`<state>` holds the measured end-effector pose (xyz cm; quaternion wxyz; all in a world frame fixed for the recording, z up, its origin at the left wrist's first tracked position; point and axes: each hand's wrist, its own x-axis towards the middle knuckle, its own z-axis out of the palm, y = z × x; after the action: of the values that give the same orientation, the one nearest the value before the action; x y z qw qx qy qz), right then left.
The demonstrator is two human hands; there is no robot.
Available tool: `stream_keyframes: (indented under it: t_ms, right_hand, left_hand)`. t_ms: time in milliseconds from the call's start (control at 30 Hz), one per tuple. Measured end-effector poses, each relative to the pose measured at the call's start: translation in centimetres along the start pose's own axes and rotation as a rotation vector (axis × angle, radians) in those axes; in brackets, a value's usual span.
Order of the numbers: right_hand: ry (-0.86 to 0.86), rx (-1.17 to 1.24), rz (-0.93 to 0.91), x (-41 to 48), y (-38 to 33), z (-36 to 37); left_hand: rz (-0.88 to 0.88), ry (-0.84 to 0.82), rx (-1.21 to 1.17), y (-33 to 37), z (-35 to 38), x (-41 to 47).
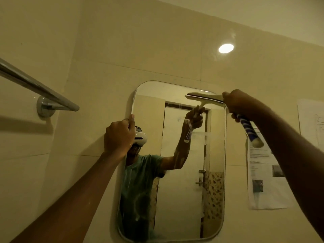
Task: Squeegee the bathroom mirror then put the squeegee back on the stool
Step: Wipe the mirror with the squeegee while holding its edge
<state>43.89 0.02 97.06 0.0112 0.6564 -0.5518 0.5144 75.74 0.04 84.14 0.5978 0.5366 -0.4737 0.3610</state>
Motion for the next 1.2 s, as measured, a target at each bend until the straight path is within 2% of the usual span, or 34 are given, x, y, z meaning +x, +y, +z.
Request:
stream_keyframes:
  t_ms: [267, 367, 467, 567, 667, 800, 1000, 1133, 1200]
  right_hand:
    - [-0.104, 0.063, -0.006, -9.3, 6.4, 6.0]
    - [-0.162, -0.017, 0.065, -9.8, 6.8, 5.8]
    - [-0.094, -0.064, 0.026, -6.2, 4.8, 3.6]
    - [0.011, 0.007, -0.023, -2.0, 1.7, 0.8]
    - [0.024, 0.024, 0.009, -0.7, 0.6, 0.3]
    - [-0.021, 0.018, 0.039, -4.4, 3.9, 3.5]
    - [-0.03, 0.068, -0.074, -13.1, 9.5, 9.7]
    - [-0.097, 0.018, -0.035, -13.7, 9.5, 9.0]
    - [-0.069, 0.024, -0.011, -11.4, 7.8, 7.3]
  left_hand:
    - [-0.023, 0.034, -0.002, 0.1, 0.1, -0.2]
    - [-0.039, 0.015, 0.023, 0.3, -0.3, -0.3]
    - [-0.057, 0.013, 0.047, 0.6, -0.6, -0.4]
    - [-0.062, 0.017, 0.045, 0.6, -0.4, -0.5]
    - [-0.062, 0.037, 0.075, 0.4, -0.1, -0.8]
    - [-0.063, 0.044, 0.105, 0.0, 0.2, -1.3]
    - [-0.054, 0.015, 0.1, -0.5, -0.3, -2.8]
    - [-0.061, -0.034, 0.107, -0.6, -0.8, -4.0]
    - [-0.057, -0.042, 0.099, -0.5, -0.9, -4.1]
